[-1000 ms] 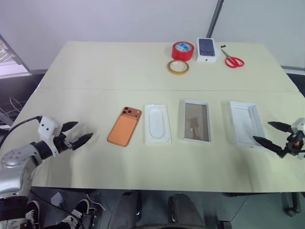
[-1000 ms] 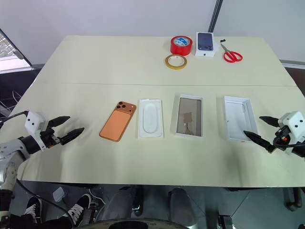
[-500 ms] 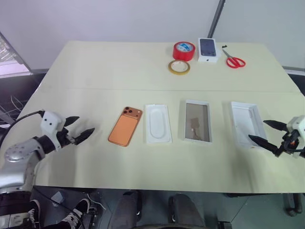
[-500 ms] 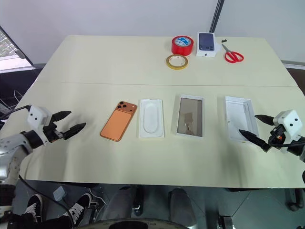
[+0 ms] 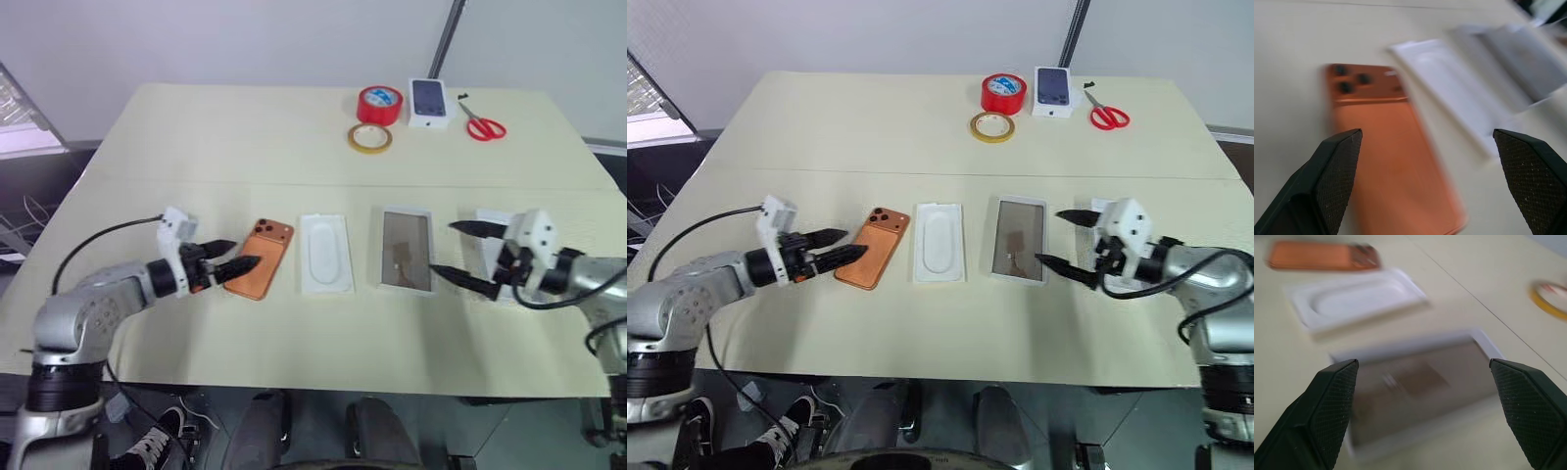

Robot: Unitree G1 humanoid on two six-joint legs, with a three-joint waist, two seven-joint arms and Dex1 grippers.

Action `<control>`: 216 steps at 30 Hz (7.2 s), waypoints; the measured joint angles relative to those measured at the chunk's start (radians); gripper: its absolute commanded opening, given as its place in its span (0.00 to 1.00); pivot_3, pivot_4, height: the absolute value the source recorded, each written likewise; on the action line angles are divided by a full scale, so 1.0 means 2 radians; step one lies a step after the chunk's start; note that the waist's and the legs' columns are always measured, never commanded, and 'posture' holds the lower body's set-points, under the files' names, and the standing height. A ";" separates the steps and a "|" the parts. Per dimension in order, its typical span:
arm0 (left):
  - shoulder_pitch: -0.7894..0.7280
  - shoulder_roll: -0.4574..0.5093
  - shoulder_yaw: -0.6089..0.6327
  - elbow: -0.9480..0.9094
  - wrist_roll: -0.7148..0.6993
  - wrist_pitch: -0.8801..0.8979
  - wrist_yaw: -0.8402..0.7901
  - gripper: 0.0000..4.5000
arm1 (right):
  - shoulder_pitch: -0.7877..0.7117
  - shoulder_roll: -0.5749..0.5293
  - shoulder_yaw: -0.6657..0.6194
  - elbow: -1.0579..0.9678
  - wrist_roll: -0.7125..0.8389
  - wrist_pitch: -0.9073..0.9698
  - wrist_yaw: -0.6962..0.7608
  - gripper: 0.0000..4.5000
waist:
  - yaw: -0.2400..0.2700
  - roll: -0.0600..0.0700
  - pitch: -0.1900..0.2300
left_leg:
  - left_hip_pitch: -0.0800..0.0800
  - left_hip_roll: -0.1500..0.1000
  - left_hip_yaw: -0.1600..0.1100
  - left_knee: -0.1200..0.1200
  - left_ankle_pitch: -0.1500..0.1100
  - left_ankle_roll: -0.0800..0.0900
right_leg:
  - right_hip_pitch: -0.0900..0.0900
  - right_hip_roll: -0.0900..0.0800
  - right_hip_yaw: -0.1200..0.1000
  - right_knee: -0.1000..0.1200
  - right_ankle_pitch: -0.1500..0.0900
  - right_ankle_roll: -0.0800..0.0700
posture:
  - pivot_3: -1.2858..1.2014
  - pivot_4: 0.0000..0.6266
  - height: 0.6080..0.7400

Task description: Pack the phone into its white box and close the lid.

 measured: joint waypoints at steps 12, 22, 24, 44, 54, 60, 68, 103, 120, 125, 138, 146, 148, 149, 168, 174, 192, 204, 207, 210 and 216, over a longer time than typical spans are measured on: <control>-0.036 -0.101 -0.025 0.012 -0.019 0.103 0.112 1.00 | -0.004 0.032 0.049 -0.022 -0.025 -0.010 -0.009 1.00 | 0.000 0.000 0.000 | 0.000 0.000 0.000 0.001 0.000 0.000 | 0.001 0.001 0.000 0.000 0.000 0.000 | 0.52 0.24 1.00; -0.113 -0.196 0.015 0.102 -0.027 0.153 0.208 1.00 | -0.005 0.037 0.050 -0.012 -0.036 -0.026 -0.015 1.00 | 0.006 0.000 0.000 | 0.001 0.000 0.000 0.002 0.000 0.000 | 0.001 0.002 0.000 0.001 0.000 0.000 | 0.52 0.24 1.00; -0.119 -0.208 0.019 0.112 -0.027 0.160 0.221 1.00 | -0.005 0.038 0.050 -0.008 -0.037 -0.030 -0.018 1.00 | 0.006 -0.001 0.000 | 0.001 0.000 -0.001 0.002 0.000 0.000 | 0.001 0.002 0.000 0.001 0.000 0.000 | 0.52 0.24 1.00; -0.127 -0.236 0.009 0.120 0.014 0.176 0.253 0.00 | -0.005 0.050 0.050 -0.005 -0.044 -0.041 -0.024 1.00 | 0.010 0.000 0.000 | 0.002 0.000 -0.001 0.002 0.000 0.000 | 0.003 0.002 0.000 0.000 0.000 0.000 | 0.52 0.24 1.00; -0.158 -0.207 0.057 0.127 0.005 0.211 0.253 0.00 | 0.004 0.027 0.106 0.061 -0.115 -0.088 0.010 0.71 | 0.010 -0.001 0.000 | 0.001 0.000 -0.001 0.002 0.000 -0.001 | 0.002 0.002 0.000 0.000 0.000 0.000 | 0.52 0.24 1.00; -0.160 -0.217 0.063 0.127 0.005 0.212 0.253 0.00 | -0.013 0.024 0.115 0.089 -0.123 -0.116 0.030 0.01 | 0.009 -0.001 0.000 | 0.001 0.000 -0.001 0.002 0.001 -0.002 | 0.002 0.002 0.000 0.000 0.000 0.000 | 0.52 0.24 1.00; -0.174 -0.240 0.092 0.128 -0.002 0.201 0.259 0.00 | -0.021 0.057 0.139 0.064 -0.134 -0.107 0.019 0.01 | 0.009 -0.003 0.001 | 0.001 0.000 -0.001 0.002 0.002 -0.004 | 0.002 0.002 -0.001 0.000 0.000 0.000 | 0.52 0.24 1.00; -0.171 -0.291 0.041 0.135 -0.006 0.209 0.270 0.41 | 0.049 0.035 0.011 -0.022 -0.057 -0.043 -0.056 0.86 | 0.010 -0.003 0.001 | 0.001 0.000 -0.001 0.001 0.001 -0.002 | 0.002 0.002 0.000 0.000 0.000 0.000 | 0.52 0.24 1.00; -0.133 -0.172 -0.027 0.037 0.058 0.012 0.164 0.73 | -0.082 0.128 0.120 0.031 -0.127 -0.064 -0.109 0.01 | 0.008 -0.003 0.001 | 0.001 0.000 -0.001 0.000 0.003 -0.006 | 0.001 0.003 0.000 0.000 0.000 0.000 | 0.52 0.24 1.00; -0.062 -0.096 -0.063 0.025 0.109 -0.121 0.065 0.73 | -0.092 0.118 0.174 0.061 -0.202 -0.108 -0.110 0.01 | 0.008 -0.002 0.002 | 0.000 0.000 0.000 0.000 0.003 -0.006 | 0.000 0.002 0.000 0.000 0.000 0.000 | 0.52 0.24 1.00; -0.034 -0.067 -0.067 0.043 0.150 -0.215 0.019 0.73 | -0.113 0.076 0.235 0.013 -0.241 -0.076 -0.023 0.01 | 0.008 -0.002 0.002 | 0.000 0.000 -0.001 0.000 0.001 -0.002 | 0.000 0.001 0.000 0.000 0.000 0.000 | 0.52 0.24 1.00; -0.035 -0.075 -0.066 0.049 0.156 -0.219 0.022 0.73 | -0.120 0.122 0.237 0.002 -0.216 -0.040 -0.024 0.01 | 0.005 -0.002 0.002 | 0.000 0.000 -0.001 -0.001 0.001 -0.002 | -0.001 0.002 0.000 0.000 0.000 0.000 | 0.52 0.24 1.00; -0.036 -0.076 -0.066 0.050 0.157 -0.220 0.024 0.73 | -0.126 0.135 0.228 0.002 -0.212 -0.036 -0.040 0.01 | 0.006 -0.002 0.002 | 0.000 0.000 -0.001 -0.001 0.001 -0.002 | -0.001 0.002 0.000 0.000 0.000 0.000 | 0.52 0.24 1.00; -0.037 -0.077 -0.066 0.051 0.157 -0.220 0.026 0.73 | -0.130 0.139 0.225 0.003 -0.211 -0.035 -0.047 0.01 | 0.006 -0.002 0.002 | 0.000 0.000 -0.001 -0.001 0.001 -0.002 | -0.001 0.002 0.000 0.000 0.000 0.000 | 0.52 0.24 1.00; -0.045 0.037 0.012 0.118 0.067 -0.024 -0.008 0.73 | -0.169 0.211 0.211 0.020 -0.199 0.002 -0.119 0.01 | -0.006 -0.003 0.002 | 0.000 0.000 -0.001 -0.005 0.003 -0.004 | -0.004 0.003 0.001 0.001 0.000 0.000 | 0.52 0.24 1.00; -0.049 0.053 0.016 0.140 0.049 0.027 -0.024 0.73 | -0.199 0.245 0.289 0.028 -0.249 0.029 -0.129 0.01 | -0.003 -0.003 0.002 | 0.000 0.000 -0.001 -0.005 0.003 -0.005 | -0.004 0.002 0.000 0.002 0.000 0.000 | 0.52 0.24 1.00; -0.109 0.059 -0.072 0.218 0.112 0.010 -0.096 0.73 | -0.273 0.305 0.351 0.145 -0.323 0.109 -0.155 0.01 | -0.003 -0.002 0.000 | 0.004 0.000 -0.001 -0.006 0.004 -0.006 | -0.003 0.002 0.000 0.001 0.000 -0.001 | 0.52 0.24 1.00; -0.149 0.015 -0.074 0.253 0.135 0.038 -0.086 0.73 | -0.274 0.306 0.350 0.158 -0.334 0.101 -0.156 0.01 | -0.001 0.000 -0.004 | 0.007 0.000 -0.002 -0.006 0.003 -0.005 | 0.000 0.002 0.000 0.001 0.000 -0.001 | 0.52 0.24 1.00; -0.151 0.005 -0.070 0.249 0.135 0.052 -0.078 0.73 | -0.274 0.306 0.349 0.159 -0.334 0.101 -0.156 0.01 | 0.000 0.000 -0.004 | 0.008 0.000 -0.002 -0.006 0.003 -0.005 | 0.001 0.002 0.000 0.001 0.000 -0.001 | 0.52 0.24 1.00; -0.155 -0.005 -0.066 0.243 0.133 0.072 -0.076 0.73 | -0.274 0.306 0.349 0.159 -0.334 0.100 -0.156 0.01 | -0.001 0.000 -0.004 | 0.008 0.000 -0.002 -0.007 0.003 -0.005 | 0.001 0.002 0.000 0.001 0.000 -0.001 | 0.52 0.24 1.00; -0.163 -0.022 -0.049 0.254 0.125 0.097 -0.065 0.73 | -0.274 0.306 0.349 0.161 -0.335 0.097 -0.157 0.01 | -0.001 0.000 -0.004 | 0.008 0.000 -0.002 -0.007 0.003 -0.005 | 0.001 0.002 0.000 0.001 0.000 -0.001 | 0.52 0.24 1.00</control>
